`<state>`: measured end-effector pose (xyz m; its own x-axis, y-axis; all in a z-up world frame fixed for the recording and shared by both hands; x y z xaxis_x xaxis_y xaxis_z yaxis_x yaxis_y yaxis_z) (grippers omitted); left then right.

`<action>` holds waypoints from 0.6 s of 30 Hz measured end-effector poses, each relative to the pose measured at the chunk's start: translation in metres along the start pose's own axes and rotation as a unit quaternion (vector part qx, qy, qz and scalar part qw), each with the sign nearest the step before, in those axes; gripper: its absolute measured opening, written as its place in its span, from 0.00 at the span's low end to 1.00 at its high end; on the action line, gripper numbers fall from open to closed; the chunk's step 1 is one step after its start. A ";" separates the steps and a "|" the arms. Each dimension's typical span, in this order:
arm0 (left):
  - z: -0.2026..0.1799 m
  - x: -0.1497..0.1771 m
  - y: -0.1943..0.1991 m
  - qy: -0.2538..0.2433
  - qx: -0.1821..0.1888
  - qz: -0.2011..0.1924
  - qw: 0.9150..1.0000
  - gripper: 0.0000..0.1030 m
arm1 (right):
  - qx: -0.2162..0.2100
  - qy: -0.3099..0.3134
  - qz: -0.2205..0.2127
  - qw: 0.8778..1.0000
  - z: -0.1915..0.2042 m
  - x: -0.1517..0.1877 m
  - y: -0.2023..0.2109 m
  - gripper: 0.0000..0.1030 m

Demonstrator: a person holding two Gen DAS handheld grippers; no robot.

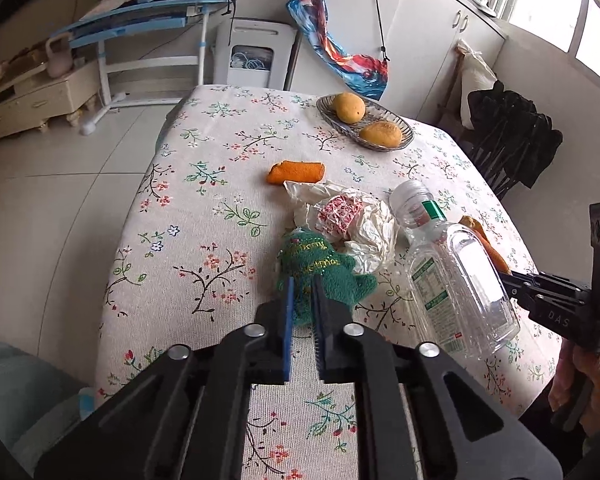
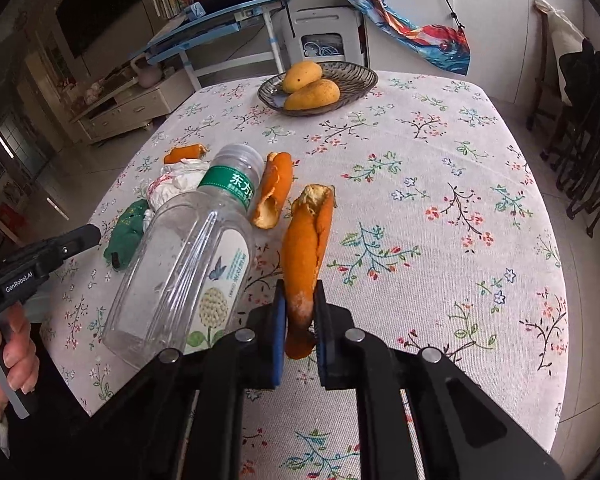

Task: Collect trash
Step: 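Carry the peel over the yellow bucket and open the right tool while the left tool holds the toy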

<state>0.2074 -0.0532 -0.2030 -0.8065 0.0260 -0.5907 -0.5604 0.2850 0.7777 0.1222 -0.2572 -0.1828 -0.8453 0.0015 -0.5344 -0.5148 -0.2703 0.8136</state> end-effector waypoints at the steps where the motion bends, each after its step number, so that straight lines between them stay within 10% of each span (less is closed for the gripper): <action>1: 0.001 -0.001 -0.003 0.008 0.000 0.001 1.000 0.45 | -0.003 -0.006 -0.002 1.000 -0.001 0.000 0.002 0.13; 6: 0.000 -0.003 -0.029 0.023 -0.010 0.021 0.999 0.57 | -0.015 -0.023 -0.009 1.000 -0.005 -0.004 0.003 0.13; 10: -0.015 0.000 -0.035 0.000 0.011 0.027 1.000 0.30 | -0.018 -0.029 -0.015 0.999 -0.008 -0.008 0.003 0.13; 18: -0.015 0.002 0.014 -0.026 -0.009 -0.024 0.999 0.27 | -0.024 -0.015 -0.050 0.998 0.005 -0.010 0.025 0.13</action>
<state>0.1952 -0.0632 -0.1906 -0.7683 0.0634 -0.6369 -0.6013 0.2694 0.7522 0.1173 -0.2588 -0.1561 -0.7937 0.0588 -0.6055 -0.5906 -0.3128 0.7439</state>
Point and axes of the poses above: each gripper's, at about its wrist camera, not at the fingertips, and y roughly against the way its jaws point, z to its left, x to its underside, the point moved 6 cm from there along -y, roughly the way its jaws point, and after that the axes turned 1 degree about z, right-handed, at the moved point
